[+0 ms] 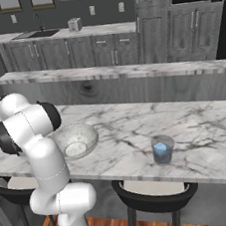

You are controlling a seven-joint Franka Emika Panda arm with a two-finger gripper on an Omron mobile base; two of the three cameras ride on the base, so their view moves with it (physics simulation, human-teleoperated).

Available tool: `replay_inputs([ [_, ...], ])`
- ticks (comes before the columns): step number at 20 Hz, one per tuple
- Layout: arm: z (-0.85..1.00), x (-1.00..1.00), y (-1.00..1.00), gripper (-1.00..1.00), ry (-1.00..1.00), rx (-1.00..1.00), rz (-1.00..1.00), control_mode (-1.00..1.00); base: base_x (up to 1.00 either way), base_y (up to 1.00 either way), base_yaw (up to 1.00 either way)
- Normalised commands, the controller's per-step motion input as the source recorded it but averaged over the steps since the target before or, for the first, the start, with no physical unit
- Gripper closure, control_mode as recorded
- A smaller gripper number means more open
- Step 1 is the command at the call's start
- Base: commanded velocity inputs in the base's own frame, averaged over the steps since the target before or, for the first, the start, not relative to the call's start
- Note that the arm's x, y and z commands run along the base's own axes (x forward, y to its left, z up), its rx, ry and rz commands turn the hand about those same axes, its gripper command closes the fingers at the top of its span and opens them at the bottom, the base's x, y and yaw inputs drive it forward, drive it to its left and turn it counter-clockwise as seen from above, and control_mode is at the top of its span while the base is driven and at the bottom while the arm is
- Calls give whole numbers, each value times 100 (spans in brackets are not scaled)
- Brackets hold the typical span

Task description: There are four ice cubes in the ice bowl. Place two ice cubes in each glass of water.

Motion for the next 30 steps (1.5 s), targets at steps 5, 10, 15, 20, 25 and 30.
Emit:
replay_inputs([
  [5,0,0,0,-100,-2,0,-1,-100,0,0,0],
  [10,4,0,0,-100,-1,0,-1,-100,0,0,0],
  [15,23,-5,0,-100,-1,1,-1,-100,0,0,0],
  [20,10,-7,-1,-100,0,1,-1,-100,0,0,0],
  [25,0,0,0,100,0,0,-3,-100,0,0,0],
  [30,0,-8,-2,100,-2,0,-1,-100,0,0,0],
])
